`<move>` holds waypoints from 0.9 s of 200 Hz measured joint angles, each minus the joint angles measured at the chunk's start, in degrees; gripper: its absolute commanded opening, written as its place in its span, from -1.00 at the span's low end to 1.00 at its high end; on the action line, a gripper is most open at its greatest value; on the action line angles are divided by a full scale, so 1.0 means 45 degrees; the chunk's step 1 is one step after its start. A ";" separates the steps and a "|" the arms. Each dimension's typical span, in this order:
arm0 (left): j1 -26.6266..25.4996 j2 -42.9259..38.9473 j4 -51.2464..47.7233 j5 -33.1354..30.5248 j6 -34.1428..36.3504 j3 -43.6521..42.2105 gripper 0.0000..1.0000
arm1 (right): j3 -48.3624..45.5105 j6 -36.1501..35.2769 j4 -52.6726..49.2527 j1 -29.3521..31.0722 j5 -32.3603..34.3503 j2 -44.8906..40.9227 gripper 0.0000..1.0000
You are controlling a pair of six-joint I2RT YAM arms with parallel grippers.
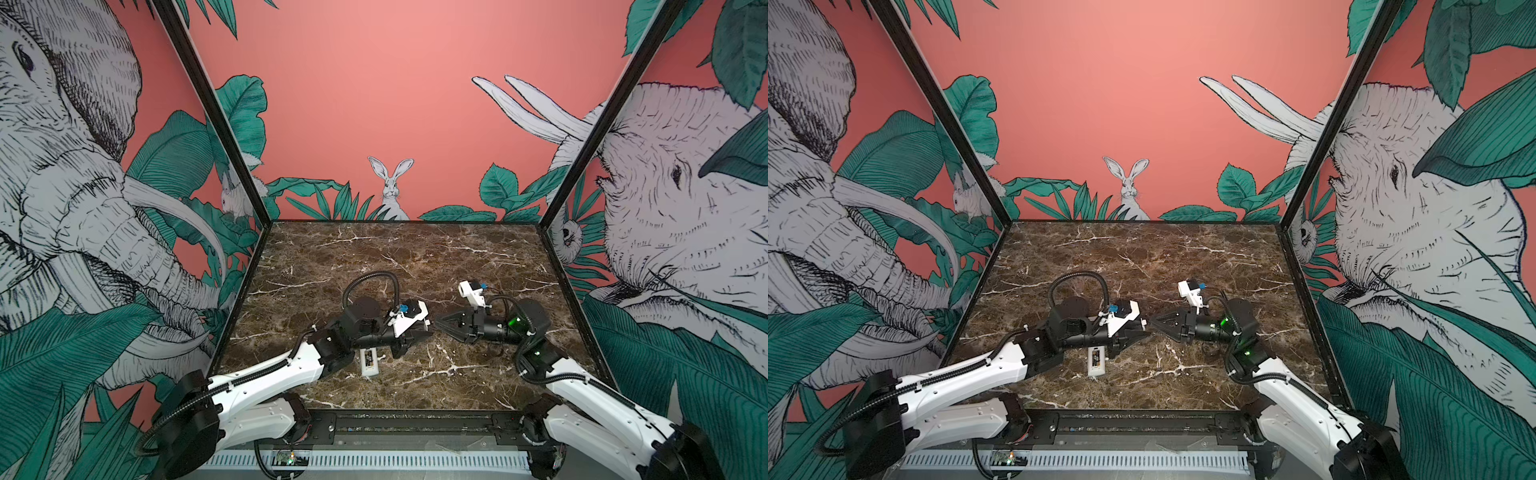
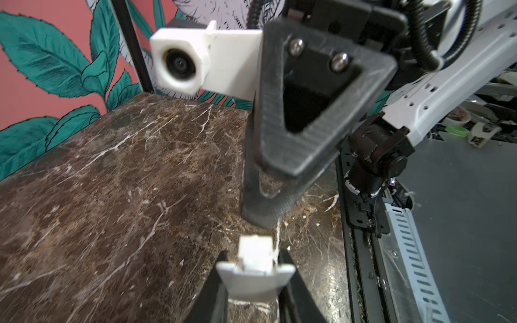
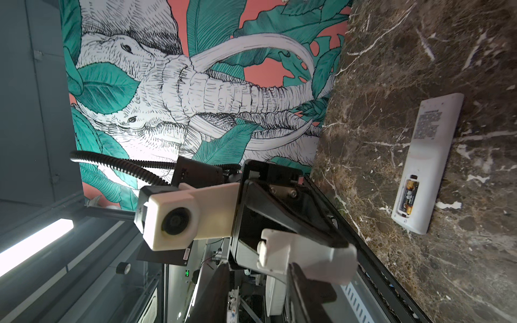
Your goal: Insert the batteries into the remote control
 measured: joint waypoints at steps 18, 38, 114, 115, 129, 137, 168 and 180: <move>0.0000 -0.0053 -0.0753 -0.0748 -0.0204 0.0000 -0.72 | 0.0053 -0.1049 -0.1175 -0.0529 -0.0073 -0.0151 -0.03; 0.0000 0.0204 -0.1724 -0.1588 -0.0563 0.0058 -0.73 | 0.0505 -0.3410 -0.4556 -0.0850 0.0471 -0.0568 0.20; 0.0000 0.4430 -0.6373 -0.4386 -0.3177 0.3079 -0.76 | 0.1501 -1.0103 -1.3056 -0.0889 0.5255 -0.2123 0.29; 0.0000 0.4469 -0.6407 -0.4415 -0.3206 0.3104 -0.76 | 0.1467 -1.0142 -1.3109 -0.0889 0.5328 -0.2166 0.30; 0.0000 0.5319 -0.7111 -0.4794 -0.3803 0.3759 -0.76 | 0.1151 -1.0486 -1.3590 -0.0889 0.5872 -0.2686 0.37; 0.0000 0.5906 -0.7514 -0.4979 -0.4158 0.4226 -0.77 | 0.0937 -1.0545 -1.3789 -0.0889 0.6139 -0.3055 0.66; 0.0000 0.8238 -0.8986 -0.5450 -0.5391 0.6387 -0.77 | 0.0126 -1.0724 -1.3954 -0.0889 0.6722 -0.4444 0.99; 0.0000 0.9010 -0.9432 -0.5537 -0.5785 0.7159 -0.76 | -0.0117 -1.0720 -1.3984 -0.0889 0.6790 -0.4886 0.99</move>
